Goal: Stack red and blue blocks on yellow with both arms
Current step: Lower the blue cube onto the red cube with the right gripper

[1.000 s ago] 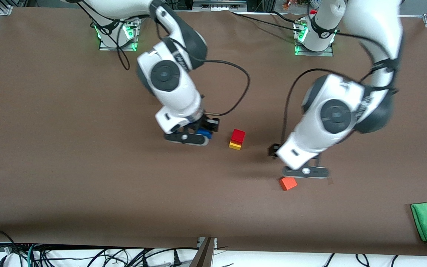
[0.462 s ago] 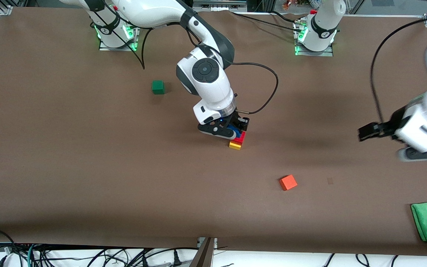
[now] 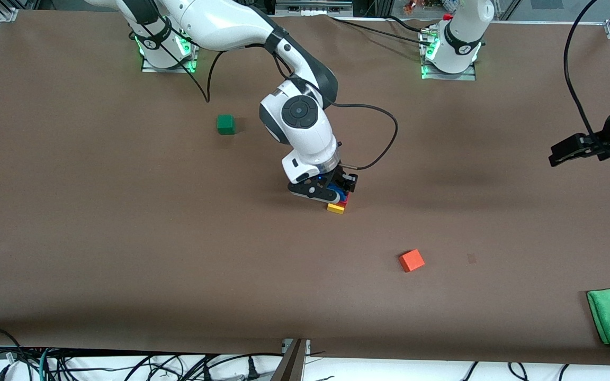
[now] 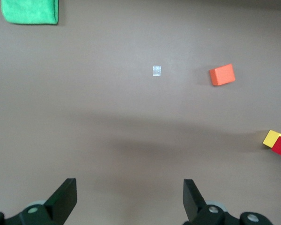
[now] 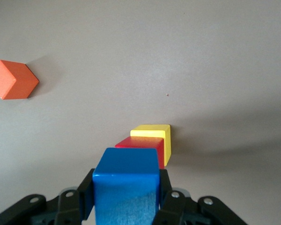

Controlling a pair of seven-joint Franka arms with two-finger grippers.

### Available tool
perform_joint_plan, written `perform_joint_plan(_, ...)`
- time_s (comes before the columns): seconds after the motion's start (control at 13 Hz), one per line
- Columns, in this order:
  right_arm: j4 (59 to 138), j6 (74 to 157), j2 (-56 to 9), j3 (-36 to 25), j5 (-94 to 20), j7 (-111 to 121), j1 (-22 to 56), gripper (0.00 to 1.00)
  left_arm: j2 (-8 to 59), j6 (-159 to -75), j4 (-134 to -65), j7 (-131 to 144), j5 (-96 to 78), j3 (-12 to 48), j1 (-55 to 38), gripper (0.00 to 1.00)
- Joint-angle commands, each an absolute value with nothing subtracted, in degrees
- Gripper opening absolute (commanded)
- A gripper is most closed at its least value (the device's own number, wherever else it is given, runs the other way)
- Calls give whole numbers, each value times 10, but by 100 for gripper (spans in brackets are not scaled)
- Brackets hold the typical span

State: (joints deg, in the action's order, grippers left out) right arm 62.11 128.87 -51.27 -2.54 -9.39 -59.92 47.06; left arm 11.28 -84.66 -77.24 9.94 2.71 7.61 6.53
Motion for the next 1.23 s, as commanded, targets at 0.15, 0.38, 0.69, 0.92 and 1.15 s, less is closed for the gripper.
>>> perform_joint_plan(0.15, 608, 1292, -522, -30, -99, -608, 476, 35, 109, -851, -795, 86, -4, 73, 76, 100)
perform_joint_plan(0.38, 607, 1308, -526, -28, -102, -630, 476, 93, 110, -848, -795, 87, -4, 73, 80, 100)
perform_joint_plan(0.69, 606, 1303, -519, -27, -102, -647, 476, 100, 112, -840, -788, 87, -4, 73, 78, 100)
perform_joint_plan(0.92, 606, 1247, -492, -32, -98, -637, 471, 100, 113, -840, -789, 87, -4, 74, 78, 100)
perform_joint_plan(1.15, 618, 1152, -426, -70, -79, -566, 468, 100, 113, -840, -789, 86, -3, 74, 77, 100)
